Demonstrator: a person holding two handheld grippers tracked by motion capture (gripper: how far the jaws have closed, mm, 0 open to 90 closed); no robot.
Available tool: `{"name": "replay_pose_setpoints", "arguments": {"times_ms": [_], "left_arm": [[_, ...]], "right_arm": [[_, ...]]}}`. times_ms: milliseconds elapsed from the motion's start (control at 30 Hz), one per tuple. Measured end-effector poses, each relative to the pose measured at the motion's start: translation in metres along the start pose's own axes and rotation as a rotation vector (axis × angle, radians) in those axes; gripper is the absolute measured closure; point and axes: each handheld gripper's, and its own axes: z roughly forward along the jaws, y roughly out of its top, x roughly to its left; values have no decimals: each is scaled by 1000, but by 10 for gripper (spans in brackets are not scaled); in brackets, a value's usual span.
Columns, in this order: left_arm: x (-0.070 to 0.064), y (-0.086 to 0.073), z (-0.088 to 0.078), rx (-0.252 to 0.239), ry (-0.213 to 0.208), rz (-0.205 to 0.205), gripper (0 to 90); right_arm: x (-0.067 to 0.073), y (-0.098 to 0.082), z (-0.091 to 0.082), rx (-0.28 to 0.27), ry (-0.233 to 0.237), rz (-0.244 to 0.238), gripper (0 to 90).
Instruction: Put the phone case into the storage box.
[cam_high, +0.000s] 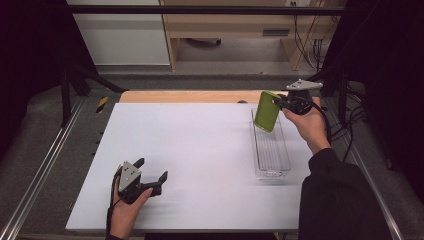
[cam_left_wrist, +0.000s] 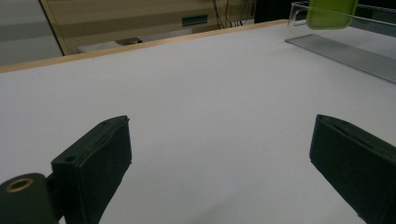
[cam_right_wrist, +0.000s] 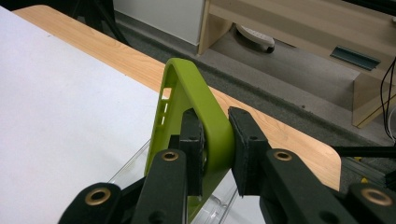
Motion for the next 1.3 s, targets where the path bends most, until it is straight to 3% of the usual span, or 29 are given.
{"name": "replay_pose_setpoints", "arguments": {"times_ms": [667, 1300], "left_arm": [[1, -1, 0, 3, -2, -7, 52], [1, -1, 0, 5, 0, -6, 52]], "right_arm": [[4, -8, 25, 14, -1, -22, 765], [2, -10, 29, 12, -15, -40, 765]]}}
